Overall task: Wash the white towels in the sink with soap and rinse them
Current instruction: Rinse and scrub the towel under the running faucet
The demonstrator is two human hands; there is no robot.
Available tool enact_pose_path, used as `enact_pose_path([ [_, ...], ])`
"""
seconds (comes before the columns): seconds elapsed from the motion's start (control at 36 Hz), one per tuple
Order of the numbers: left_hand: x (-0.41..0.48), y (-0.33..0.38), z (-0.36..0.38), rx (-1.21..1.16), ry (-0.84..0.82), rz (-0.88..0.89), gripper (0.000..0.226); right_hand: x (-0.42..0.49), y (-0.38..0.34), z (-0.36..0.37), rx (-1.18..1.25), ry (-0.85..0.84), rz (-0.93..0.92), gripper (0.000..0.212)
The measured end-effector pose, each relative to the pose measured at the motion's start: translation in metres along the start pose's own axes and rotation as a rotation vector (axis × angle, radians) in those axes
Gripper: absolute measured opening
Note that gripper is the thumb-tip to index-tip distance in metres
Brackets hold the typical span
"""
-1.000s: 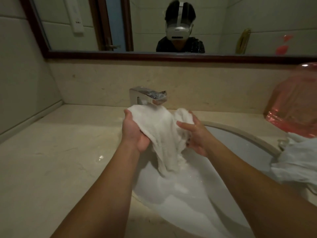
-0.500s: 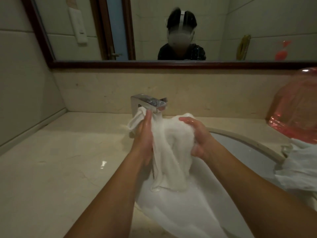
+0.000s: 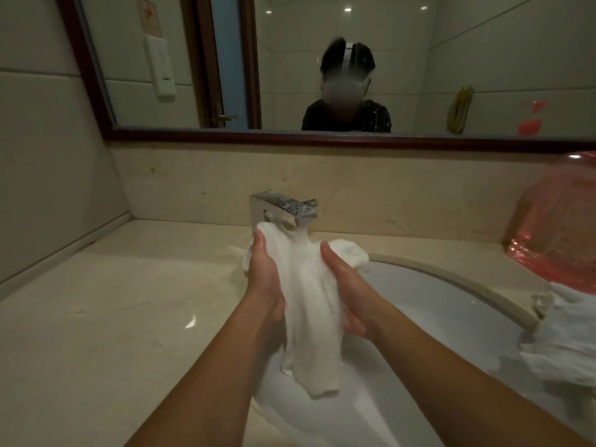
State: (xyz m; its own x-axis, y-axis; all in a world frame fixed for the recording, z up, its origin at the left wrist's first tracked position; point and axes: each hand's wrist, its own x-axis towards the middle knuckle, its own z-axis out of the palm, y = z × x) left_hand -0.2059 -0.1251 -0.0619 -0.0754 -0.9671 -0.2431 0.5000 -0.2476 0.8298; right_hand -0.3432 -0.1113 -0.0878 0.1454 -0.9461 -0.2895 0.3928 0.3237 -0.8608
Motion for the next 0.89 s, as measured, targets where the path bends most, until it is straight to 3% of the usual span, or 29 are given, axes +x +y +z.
enact_pose_path([
  [0.06,0.015,-0.008,-0.004,-0.015,0.049,-0.026,0.111,0.01,0.004,0.006,0.023,0.105,-0.069,0.117],
  [0.11,0.024,-0.012,-0.005,0.002,0.096,-0.035,0.124,0.011,0.003,0.014,0.058,0.142,-0.091,0.118],
  [0.22,0.003,-0.003,0.015,0.143,0.172,0.025,0.084,0.008,0.004,0.021,0.024,0.229,-0.109,0.091],
  [0.36,0.017,-0.011,0.006,0.386,0.23,0.105,0.089,0.003,0.006,0.031,-0.17,0.457,-0.211,0.043],
  [0.5,0.022,-0.011,0.003,0.45,0.277,0.177,0.074,0.011,0.003,0.027,-0.285,0.501,-0.236,0.042],
  [0.67,0.01,-0.006,0.008,0.376,0.282,0.156,0.067,0.009,-0.005,0.016,-0.328,0.417,-0.235,0.028],
  [0.72,0.009,-0.006,0.005,0.352,0.24,0.181,0.088,0.006,-0.01,0.011,-0.274,0.363,-0.216,0.025],
  [0.81,0.036,-0.021,-0.012,0.334,0.234,0.144,0.138,0.004,-0.016,0.003,-0.117,0.279,-0.162,0.058],
  [0.89,0.066,-0.038,-0.025,0.331,0.182,0.006,0.148,0.003,-0.016,-0.007,-0.058,0.203,-0.123,0.074],
])
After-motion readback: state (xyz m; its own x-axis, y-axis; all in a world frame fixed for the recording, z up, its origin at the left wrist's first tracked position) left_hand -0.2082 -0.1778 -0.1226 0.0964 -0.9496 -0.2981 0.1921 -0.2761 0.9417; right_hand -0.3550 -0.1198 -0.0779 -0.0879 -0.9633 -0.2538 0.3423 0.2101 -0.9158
